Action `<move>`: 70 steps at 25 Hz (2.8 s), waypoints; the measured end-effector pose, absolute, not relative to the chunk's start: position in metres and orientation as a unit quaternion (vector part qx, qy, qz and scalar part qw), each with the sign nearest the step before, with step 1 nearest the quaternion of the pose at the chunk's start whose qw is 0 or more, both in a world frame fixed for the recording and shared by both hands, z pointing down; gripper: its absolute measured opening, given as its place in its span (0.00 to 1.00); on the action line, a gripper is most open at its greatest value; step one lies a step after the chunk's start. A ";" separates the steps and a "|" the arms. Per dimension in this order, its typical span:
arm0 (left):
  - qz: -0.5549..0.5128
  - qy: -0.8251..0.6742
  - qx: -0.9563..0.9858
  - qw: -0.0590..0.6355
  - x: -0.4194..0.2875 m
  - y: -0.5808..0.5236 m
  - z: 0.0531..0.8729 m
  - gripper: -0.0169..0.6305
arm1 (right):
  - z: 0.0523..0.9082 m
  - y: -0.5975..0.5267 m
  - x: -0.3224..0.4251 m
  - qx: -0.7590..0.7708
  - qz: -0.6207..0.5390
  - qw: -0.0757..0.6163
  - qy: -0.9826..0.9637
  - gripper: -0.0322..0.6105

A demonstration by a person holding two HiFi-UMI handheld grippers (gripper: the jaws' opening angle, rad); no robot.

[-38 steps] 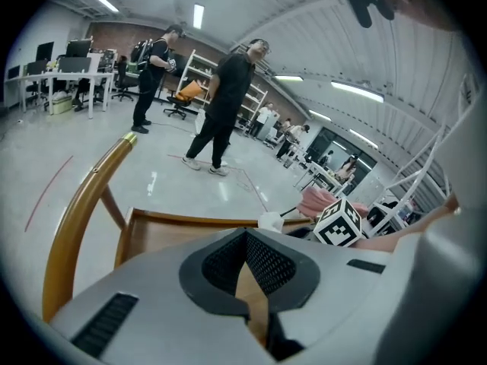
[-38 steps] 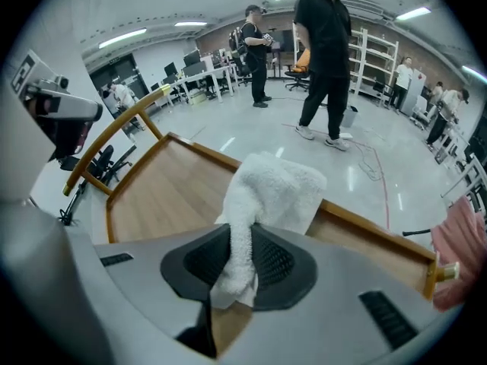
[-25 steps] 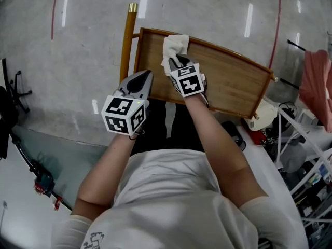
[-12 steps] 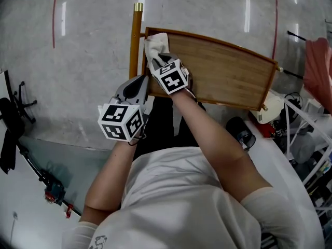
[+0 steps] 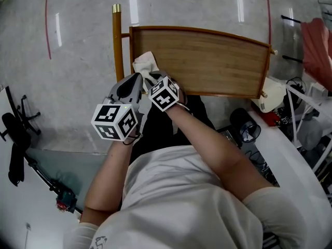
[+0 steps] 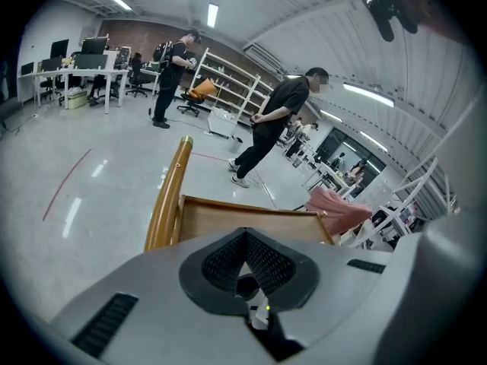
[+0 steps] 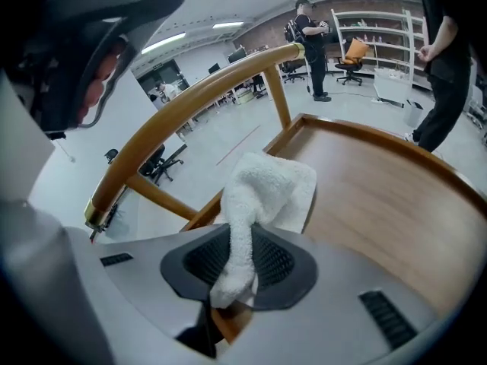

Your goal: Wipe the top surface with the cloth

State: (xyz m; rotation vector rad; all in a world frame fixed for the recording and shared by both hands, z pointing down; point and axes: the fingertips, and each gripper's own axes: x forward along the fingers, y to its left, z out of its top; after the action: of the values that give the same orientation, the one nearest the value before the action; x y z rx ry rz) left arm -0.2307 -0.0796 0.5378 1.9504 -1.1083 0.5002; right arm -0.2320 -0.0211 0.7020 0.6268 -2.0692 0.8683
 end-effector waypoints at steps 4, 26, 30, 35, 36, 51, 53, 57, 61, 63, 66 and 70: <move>0.205 -0.422 0.785 0.406 -0.206 -0.080 0.536 0.04 | 0.704 -0.011 -0.203 0.264 0.345 0.394 -0.810 0.18; 0.261 -0.311 0.838 0.364 0.024 -0.089 0.537 0.04 | 0.705 0.015 0.104 0.410 0.384 0.370 -0.740 0.18; 0.268 -0.292 0.844 0.362 0.064 -0.086 0.540 0.04 | 0.705 0.027 0.167 0.444 0.395 0.366 -0.716 0.18; 0.270 -0.276 0.851 0.357 0.102 -0.086 0.537 0.04 | 0.703 0.034 0.237 0.485 0.403 0.361 -0.687 0.18; 0.271 -0.274 0.851 0.357 0.106 -0.086 0.536 0.04 | 0.702 0.034 0.247 0.490 0.401 0.362 -0.684 0.18; 0.265 -0.333 0.819 0.386 0.048 -0.086 0.545 0.04 | 0.703 -0.022 0.287 0.507 0.387 0.398 -0.660 0.18; 0.260 -0.342 0.814 0.391 0.034 -0.088 0.545 0.04 | 0.703 -0.031 0.288 0.509 0.387 0.403 -0.655 0.18; 0.249 -0.360 0.805 0.399 0.010 -0.092 0.545 0.04 | 0.703 -0.047 0.286 0.508 0.382 0.415 -0.651 0.18; 0.240 -0.372 0.798 0.409 -0.017 -0.097 0.547 0.04 | 0.704 -0.061 0.256 0.494 0.377 0.424 -0.659 0.18; 0.236 -0.379 0.794 0.413 -0.032 -0.097 0.548 0.04 | 0.703 -0.065 0.231 0.482 0.376 0.425 -0.667 0.18; 0.232 -0.387 0.788 0.418 -0.052 -0.099 0.551 0.04 | 0.706 -0.068 0.188 0.461 0.375 0.425 -0.683 0.18; 0.228 -0.396 0.782 0.424 -0.079 -0.102 0.553 0.04 | 0.708 -0.071 0.130 0.433 0.373 0.425 -0.702 0.18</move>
State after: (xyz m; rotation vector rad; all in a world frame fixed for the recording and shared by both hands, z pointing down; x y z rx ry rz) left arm -0.0791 -0.1019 0.5528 1.9563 -0.9904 0.5711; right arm 0.1302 -0.0713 0.7083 1.0822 -1.7556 0.9326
